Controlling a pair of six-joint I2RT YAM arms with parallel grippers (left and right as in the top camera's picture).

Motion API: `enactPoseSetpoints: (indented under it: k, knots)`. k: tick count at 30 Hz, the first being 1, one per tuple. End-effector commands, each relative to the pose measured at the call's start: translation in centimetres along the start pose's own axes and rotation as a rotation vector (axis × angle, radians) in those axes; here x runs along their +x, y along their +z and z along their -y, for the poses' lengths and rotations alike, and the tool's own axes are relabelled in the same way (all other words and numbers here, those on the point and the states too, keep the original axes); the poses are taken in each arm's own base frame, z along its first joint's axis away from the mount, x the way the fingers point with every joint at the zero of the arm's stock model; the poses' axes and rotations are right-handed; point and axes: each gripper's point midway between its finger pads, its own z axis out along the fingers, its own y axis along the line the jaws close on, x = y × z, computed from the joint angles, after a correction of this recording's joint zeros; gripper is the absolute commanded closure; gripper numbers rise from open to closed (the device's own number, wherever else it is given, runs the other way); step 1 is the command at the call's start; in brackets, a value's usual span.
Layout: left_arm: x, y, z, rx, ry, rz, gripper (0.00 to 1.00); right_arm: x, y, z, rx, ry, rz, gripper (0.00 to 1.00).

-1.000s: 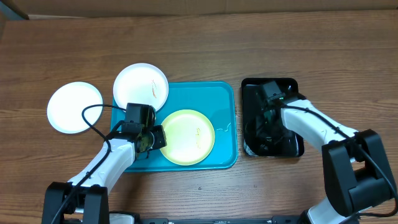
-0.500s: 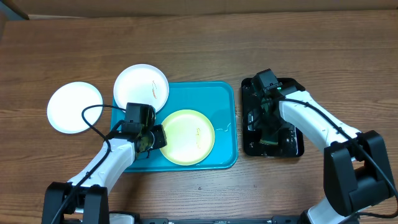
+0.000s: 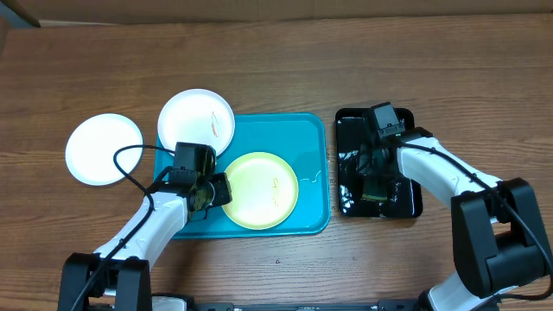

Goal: Clean dirty plates on tray and stack at the side
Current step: 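Grasp the sponge in the black tray's water with the right gripper, then rub the sponge in the black tray's water with the right gripper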

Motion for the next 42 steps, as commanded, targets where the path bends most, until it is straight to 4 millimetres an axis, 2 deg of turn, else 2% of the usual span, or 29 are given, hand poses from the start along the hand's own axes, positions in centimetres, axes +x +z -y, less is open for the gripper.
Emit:
enactPoseSetpoints:
  k: [1, 5, 6, 7, 8, 11, 13, 18, 20, 24, 28, 29, 30, 31, 32, 33, 36, 42]
  knots:
    - [1.3, 0.8, -1.5, -0.059, -0.021, -0.042, 0.67, 0.4, 0.3, -1.0, -0.064, 0.01, -0.02, 0.82]
    - [1.2, 0.8, -1.5, -0.059, -0.021, -0.04, 0.67, 0.1, 0.1, -1.6, -0.089, 0.011, -0.014, 0.74]
    - [1.2, 0.8, -1.5, -0.06, -0.021, -0.04, 0.67, 0.0, 0.0, -1.6, -0.089, 0.001, -0.014, 0.63]
    - [1.2, 0.8, -1.6, -0.064, -0.021, -0.038, 0.67, -0.1, -0.2, -1.6, -0.086, -0.012, -0.018, 0.4]
    - [1.2, 0.7, -1.7, -0.07, -0.021, -0.036, 0.66, -0.1, -0.5, -1.5, -0.082, -0.026, -0.028, 0.34]
    - [1.2, 0.7, -1.8, -0.077, -0.021, -0.036, 0.66, 0.3, -1.6, -0.9, -0.053, -0.025, -0.085, 0.33]
    - [1.2, 0.7, -1.9, -0.083, -0.021, -0.036, 0.67, 1.4, -2.1, -0.4, -0.031, -0.027, -0.139, 0.33]
    - [1.0, 0.7, -2.3, -0.107, -0.021, -0.026, 0.66, 3.8, -1.5, 0.5, -0.002, -0.031, -0.207, 0.34]
    - [1.0, 0.7, -2.4, -0.113, -0.02, -0.026, 0.67, 4.1, -0.5, 0.5, -0.009, -0.03, -0.19, 0.36]
    - [1.0, 0.6, -2.9, -0.141, -0.02, -0.023, 0.71, 4.2, 0.9, 0.4, -0.026, -0.027, -0.149, 0.5]
    - [1.0, 0.6, -2.9, -0.14, -0.02, -0.022, 0.71, 4.3, 1.0, 0.3, -0.036, -0.026, -0.15, 0.51]
    - [1.0, 0.6, -2.9, -0.139, -0.02, -0.023, 0.74, 4.4, 0.9, 0.3, -0.036, -0.026, -0.154, 0.54]
    - [1.0, 0.6, -2.9, -0.139, -0.02, -0.022, 0.77, 4.5, 0.9, 0.3, -0.035, -0.027, -0.155, 0.62]
    - [1.0, 0.6, -2.9, -0.139, -0.02, -0.021, 0.82, 4.5, 0.9, 0.3, -0.035, -0.027, -0.156, 0.75]
    - [0.9, 0.6, -2.9, -0.138, -0.02, -0.019, 0.92, 4.4, 0.9, 0.3, -0.036, -0.026, -0.154, 0.96]
    - [0.9, 0.6, -2.9, -0.138, -0.02, -0.018, 0.96, 4.2, 0.8, 0.3, -0.037, -0.024, -0.151, 0.96]
    - [0.7, 0.6, -2.8, -0.135, -0.019, -0.011, 0.96, 3.0, -0.2, 0.0, -0.04, -0.034, -0.144, 0.96]
    - [0.9, 0.7, -2.4, -0.112, -0.02, -0.021, 0.96, 1.0, -4.9, -0.3, -0.02, -0.055, -0.198, 0.96]
